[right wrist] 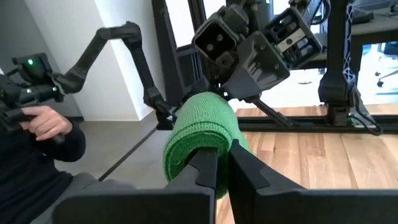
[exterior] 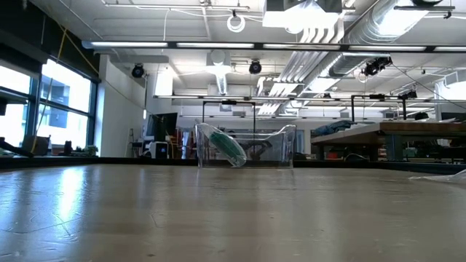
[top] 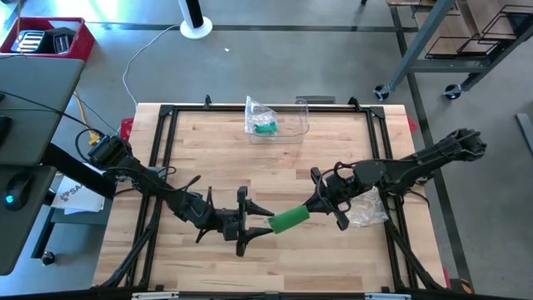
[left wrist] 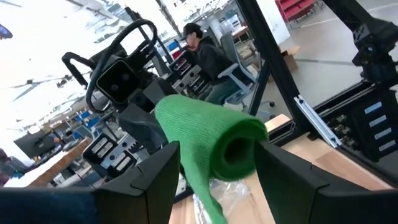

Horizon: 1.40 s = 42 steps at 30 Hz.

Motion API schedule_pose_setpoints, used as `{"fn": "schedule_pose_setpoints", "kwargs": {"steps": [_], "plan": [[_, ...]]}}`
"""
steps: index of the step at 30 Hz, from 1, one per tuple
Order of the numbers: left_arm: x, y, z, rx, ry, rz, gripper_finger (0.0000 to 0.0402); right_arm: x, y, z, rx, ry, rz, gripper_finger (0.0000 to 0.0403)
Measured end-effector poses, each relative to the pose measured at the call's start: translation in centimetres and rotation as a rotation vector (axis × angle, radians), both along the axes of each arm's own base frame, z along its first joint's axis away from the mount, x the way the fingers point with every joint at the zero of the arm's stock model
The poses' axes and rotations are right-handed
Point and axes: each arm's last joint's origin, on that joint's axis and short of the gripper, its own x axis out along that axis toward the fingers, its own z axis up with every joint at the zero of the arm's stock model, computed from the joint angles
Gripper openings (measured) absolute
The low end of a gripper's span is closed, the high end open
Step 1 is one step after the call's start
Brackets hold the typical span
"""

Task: Roll bandage
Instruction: Roll the green bandage

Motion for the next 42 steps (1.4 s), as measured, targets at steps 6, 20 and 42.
{"fn": "schedule_pose_setpoints", "kwargs": {"steps": [6,20,42], "plan": [[-0.3,-0.2,0.1,-0.039,-0.001,0.034,0.0199,0.0,0.0,-0.1,-0.004,0.012,-0.001,0.0007],[1.0,2.2,0.0,-0.121,0.007,0.064,0.0197,0.1,-0.2,-0.1,-0.022,0.005,-0.059,0.0007],[1.1,2.4,-0.5,-0.263,0.045,0.096,0.0011,0.6,0.1,-1.5,-0.170,0.054,-0.215,0.0035]]}}
